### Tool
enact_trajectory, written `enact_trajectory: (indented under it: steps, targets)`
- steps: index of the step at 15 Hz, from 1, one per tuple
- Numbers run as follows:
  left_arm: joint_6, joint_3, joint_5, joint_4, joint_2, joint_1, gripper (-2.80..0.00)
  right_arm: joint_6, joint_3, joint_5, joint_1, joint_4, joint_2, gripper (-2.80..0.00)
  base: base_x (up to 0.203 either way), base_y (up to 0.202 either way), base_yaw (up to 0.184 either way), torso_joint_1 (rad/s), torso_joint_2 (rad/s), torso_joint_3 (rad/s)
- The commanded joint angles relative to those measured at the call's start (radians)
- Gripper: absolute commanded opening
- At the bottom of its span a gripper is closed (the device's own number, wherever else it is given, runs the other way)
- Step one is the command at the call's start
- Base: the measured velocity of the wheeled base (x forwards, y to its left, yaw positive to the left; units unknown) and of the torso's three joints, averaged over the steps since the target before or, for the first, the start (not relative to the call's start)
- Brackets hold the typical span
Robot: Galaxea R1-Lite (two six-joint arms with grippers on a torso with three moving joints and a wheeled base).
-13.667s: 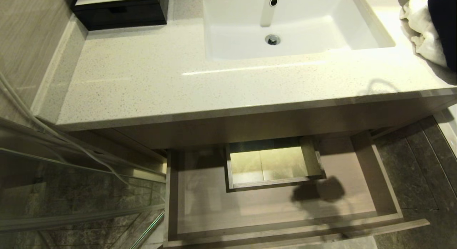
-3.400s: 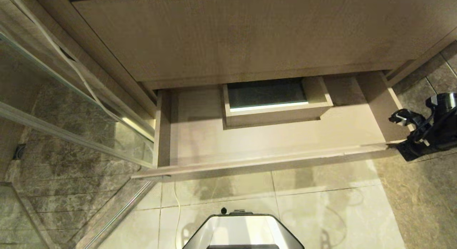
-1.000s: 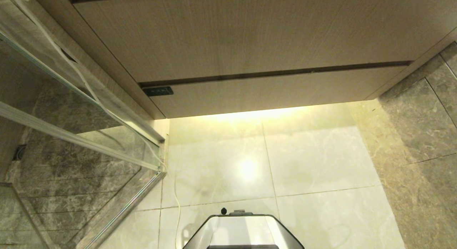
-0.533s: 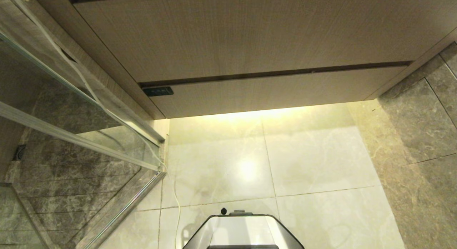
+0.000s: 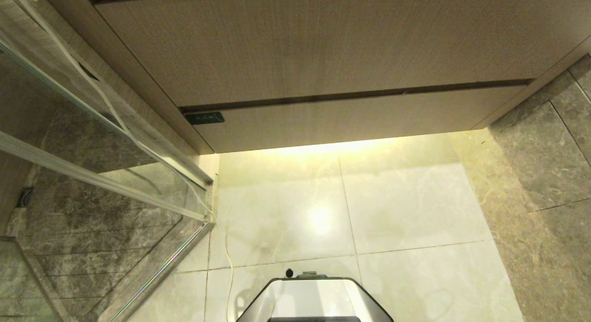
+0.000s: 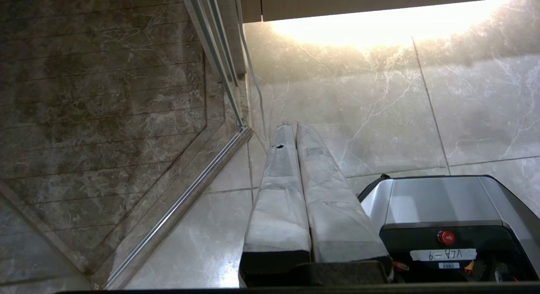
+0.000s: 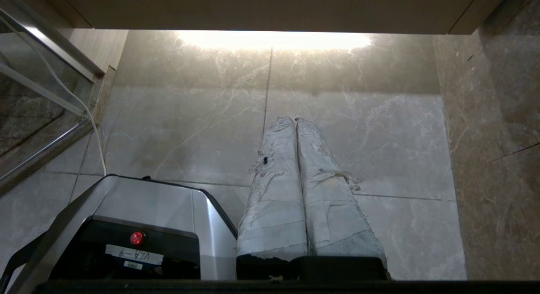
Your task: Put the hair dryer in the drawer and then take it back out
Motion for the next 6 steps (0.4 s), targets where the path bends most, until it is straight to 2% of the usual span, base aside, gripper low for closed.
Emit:
enact_trajectory:
  steps: [1,6]
  targets:
    - [0.0,0.0,-0.001,0.0,0.0,0.0,-2.8,-0.001,0.04,0.001,0.001,0.0,-0.036,-2.8,0.0,0.0,0.0,0.0,0.0,0.0]
    - [-0.001,0.0,0.001,0.0,0.0,0.0,-2.8,0.0,0.04,0.001,0.001,-0.001,-0.036,-2.8,0.0,0.0,0.0,0.0,0.0,0.0]
